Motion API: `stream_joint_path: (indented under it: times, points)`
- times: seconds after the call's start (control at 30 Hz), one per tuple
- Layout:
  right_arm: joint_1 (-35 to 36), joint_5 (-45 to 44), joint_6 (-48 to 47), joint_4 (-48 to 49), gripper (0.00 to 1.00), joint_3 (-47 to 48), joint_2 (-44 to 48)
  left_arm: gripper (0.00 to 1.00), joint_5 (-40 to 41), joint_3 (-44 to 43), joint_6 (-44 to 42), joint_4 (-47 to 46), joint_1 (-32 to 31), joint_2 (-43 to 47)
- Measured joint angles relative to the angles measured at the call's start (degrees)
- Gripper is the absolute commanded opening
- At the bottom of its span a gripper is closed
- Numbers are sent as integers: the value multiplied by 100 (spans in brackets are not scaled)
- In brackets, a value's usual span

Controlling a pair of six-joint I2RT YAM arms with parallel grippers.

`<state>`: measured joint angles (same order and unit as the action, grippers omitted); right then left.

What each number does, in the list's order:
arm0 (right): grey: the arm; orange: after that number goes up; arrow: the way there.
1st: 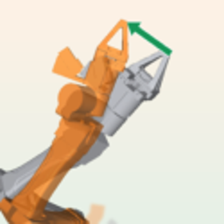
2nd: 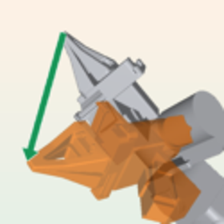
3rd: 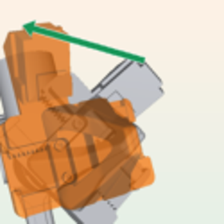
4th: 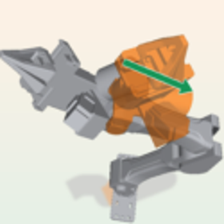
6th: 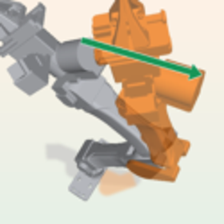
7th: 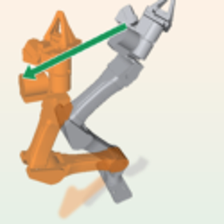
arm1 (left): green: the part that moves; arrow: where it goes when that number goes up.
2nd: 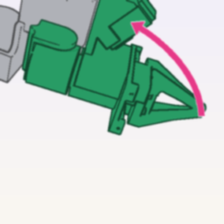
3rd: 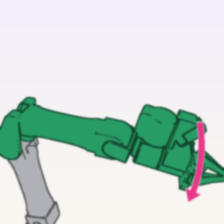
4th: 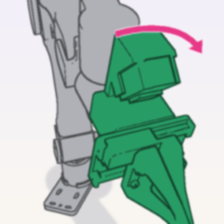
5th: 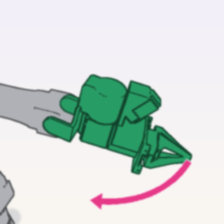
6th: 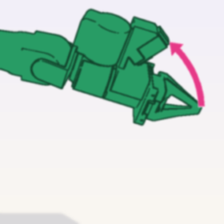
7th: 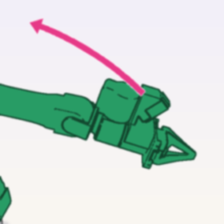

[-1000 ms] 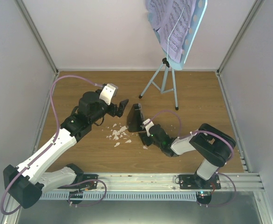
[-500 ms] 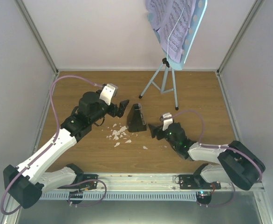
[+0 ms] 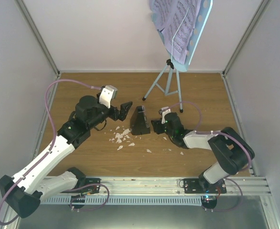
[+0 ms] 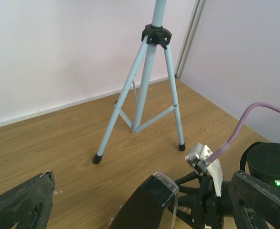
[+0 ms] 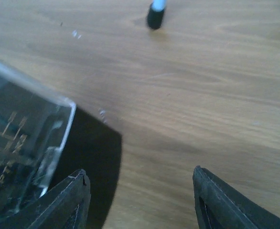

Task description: Pack up the instrument practice props

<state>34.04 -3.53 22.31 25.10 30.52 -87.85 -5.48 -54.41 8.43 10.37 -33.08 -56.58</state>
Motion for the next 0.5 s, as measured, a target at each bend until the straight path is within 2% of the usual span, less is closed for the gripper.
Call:
stream_joint_path:
  times: [0.5]
  points:
    - [1287,278,-308,-103,59,1248,-1333,99,780,201,-474,225,0,439]
